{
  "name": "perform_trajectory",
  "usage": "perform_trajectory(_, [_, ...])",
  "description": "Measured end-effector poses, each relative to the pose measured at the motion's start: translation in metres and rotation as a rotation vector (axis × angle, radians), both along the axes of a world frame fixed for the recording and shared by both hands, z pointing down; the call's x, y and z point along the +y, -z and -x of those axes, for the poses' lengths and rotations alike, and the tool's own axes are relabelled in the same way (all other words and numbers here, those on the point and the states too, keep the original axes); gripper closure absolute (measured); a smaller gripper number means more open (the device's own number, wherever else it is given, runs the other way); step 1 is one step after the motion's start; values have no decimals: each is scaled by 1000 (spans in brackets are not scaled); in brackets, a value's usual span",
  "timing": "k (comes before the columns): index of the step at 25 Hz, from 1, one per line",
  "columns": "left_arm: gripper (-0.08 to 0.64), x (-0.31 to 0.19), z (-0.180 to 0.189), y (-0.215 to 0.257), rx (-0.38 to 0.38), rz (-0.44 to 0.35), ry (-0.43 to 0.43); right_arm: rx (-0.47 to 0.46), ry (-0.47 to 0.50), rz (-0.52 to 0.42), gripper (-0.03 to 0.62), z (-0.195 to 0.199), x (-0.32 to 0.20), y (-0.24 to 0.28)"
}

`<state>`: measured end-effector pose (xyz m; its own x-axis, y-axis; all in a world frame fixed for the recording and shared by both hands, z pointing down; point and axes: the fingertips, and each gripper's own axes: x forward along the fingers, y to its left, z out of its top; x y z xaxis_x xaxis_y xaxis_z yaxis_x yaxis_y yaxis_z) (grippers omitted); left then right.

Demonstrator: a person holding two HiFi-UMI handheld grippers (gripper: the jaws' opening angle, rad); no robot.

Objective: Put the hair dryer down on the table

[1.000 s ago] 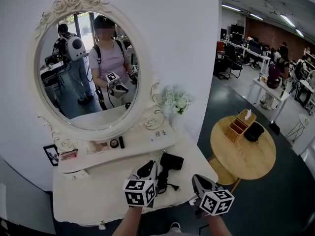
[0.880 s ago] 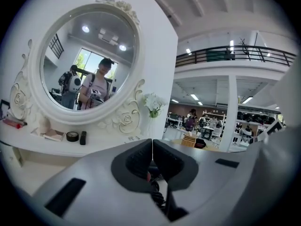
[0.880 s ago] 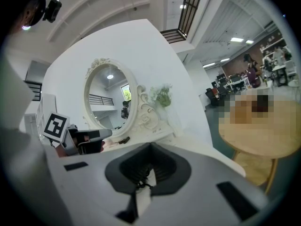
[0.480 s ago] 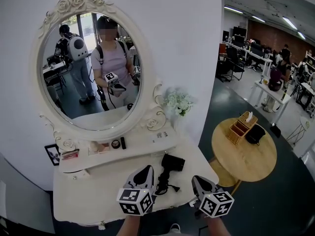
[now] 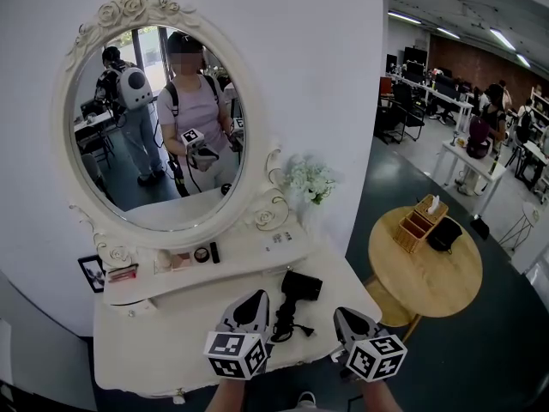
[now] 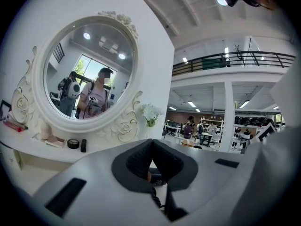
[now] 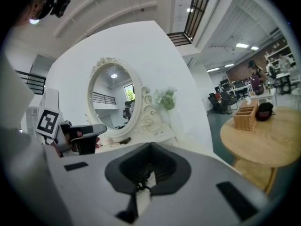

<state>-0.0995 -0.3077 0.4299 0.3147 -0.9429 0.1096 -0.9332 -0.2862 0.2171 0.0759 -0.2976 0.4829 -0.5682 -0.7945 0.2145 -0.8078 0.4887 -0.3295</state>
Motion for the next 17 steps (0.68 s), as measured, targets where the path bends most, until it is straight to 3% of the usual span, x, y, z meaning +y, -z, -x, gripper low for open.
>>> perform_trajectory(17, [560,-2,-9,-10,14,22,-40,-7,-16,19,591,-4,0,-5])
